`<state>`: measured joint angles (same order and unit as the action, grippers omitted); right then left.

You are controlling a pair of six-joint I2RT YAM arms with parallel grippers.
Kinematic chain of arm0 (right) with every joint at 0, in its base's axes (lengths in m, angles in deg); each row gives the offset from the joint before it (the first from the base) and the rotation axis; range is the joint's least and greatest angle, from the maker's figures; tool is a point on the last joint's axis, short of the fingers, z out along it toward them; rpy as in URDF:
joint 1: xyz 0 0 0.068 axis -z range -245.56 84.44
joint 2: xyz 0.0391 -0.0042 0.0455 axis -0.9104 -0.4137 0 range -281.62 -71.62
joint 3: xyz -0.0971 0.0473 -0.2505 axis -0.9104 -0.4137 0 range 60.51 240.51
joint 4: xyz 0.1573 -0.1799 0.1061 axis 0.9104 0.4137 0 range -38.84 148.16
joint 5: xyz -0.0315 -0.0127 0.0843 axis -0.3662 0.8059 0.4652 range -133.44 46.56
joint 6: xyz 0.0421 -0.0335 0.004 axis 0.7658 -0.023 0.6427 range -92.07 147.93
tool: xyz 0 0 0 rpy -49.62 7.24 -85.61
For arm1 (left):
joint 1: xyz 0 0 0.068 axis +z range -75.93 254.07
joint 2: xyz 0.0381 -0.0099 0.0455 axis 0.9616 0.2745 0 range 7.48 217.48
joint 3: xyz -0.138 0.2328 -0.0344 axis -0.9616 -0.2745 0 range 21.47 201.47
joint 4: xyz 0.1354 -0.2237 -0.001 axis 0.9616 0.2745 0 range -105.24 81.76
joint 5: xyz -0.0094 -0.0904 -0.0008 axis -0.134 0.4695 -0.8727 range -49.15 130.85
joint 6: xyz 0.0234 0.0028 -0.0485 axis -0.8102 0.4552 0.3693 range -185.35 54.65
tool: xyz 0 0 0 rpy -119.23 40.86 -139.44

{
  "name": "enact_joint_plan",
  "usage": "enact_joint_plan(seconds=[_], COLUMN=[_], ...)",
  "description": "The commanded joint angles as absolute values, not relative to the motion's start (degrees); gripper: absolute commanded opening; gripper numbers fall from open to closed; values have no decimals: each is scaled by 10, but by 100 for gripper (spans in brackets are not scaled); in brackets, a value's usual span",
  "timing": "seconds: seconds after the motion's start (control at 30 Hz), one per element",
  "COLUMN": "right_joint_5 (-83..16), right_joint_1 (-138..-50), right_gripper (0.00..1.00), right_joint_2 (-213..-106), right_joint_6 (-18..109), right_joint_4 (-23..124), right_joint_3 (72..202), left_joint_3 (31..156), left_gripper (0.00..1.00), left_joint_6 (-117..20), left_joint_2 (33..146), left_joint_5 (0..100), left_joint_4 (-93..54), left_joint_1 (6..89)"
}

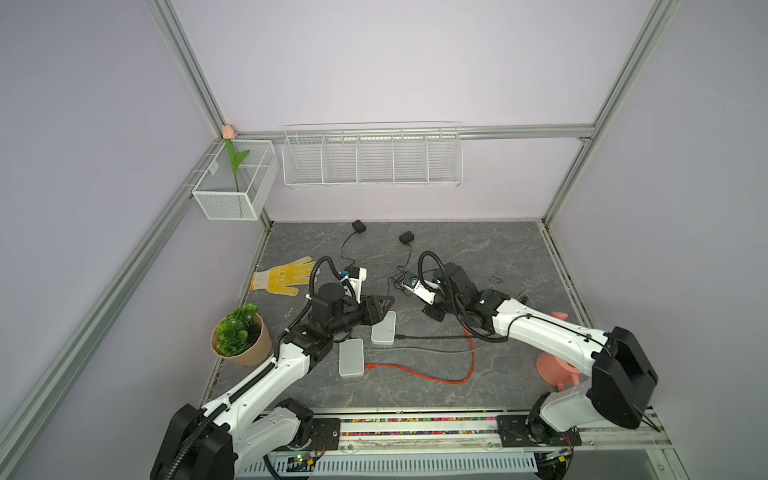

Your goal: Insert the plug into the switch port

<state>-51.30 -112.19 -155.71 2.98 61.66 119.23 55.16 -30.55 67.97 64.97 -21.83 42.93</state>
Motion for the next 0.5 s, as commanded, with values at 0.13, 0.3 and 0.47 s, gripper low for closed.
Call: enact_joint_plan(seconds=[0.13, 0.3, 0.47], right_joint_5=[-561, -480, -387], right_joint_1=[-1160, -1159, -1145], right_gripper=[7, 7, 7], right_joint_2=[-1518, -1526, -1564], right_joint_6=[10, 6, 4], right_joint_4=[559, 643, 765], right_joint_3=[1157, 1192, 1273], left_joint_3=[577, 579, 567], left_gripper=[53, 53, 53], left_joint_6=[-285, -288, -295], left_joint_2=[703, 711, 698], left_joint_5=[695, 713, 739], left_joint_4=[-272, -285, -311], left_joint_1=[431, 430, 430])
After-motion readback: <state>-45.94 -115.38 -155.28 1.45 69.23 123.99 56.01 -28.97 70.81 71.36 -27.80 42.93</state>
